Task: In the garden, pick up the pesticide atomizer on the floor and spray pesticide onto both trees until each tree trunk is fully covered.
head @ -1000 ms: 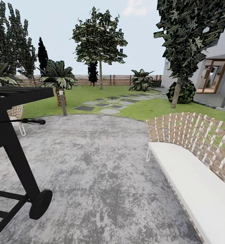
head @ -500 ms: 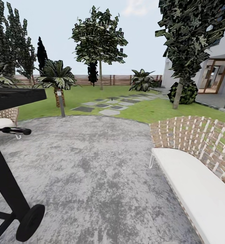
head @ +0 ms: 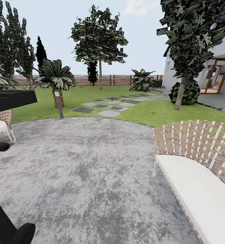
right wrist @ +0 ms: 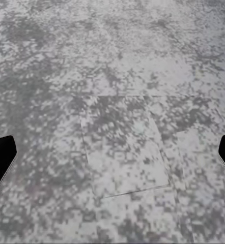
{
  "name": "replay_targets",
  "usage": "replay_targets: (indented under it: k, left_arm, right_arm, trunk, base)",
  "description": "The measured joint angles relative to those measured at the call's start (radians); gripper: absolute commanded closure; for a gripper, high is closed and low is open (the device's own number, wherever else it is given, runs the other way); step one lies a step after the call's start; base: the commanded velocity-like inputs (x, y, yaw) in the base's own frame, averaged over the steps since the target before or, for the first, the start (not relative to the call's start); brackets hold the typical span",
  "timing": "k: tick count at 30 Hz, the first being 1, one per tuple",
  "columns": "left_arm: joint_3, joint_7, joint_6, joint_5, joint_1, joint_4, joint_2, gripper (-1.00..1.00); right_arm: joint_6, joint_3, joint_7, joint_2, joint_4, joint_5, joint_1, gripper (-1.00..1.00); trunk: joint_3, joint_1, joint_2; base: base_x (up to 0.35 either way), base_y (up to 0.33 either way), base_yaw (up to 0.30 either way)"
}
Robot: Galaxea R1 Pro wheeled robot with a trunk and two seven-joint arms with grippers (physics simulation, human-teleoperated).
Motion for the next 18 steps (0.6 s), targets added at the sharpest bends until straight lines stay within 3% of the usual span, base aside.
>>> replay_targets:
  k: [18]
  left_arm:
    - [0.0,0.0,0.0,0.0,0.0,0.0,0.0,-1.0]
  right_arm:
    - [0.001,-0.002,0.004,-0.001,-0.002,0.0,0.0,-1.0]
  trunk:
    - [0.0,0.0,0.0]
  base:
    - [0.339,0.0,0.0]
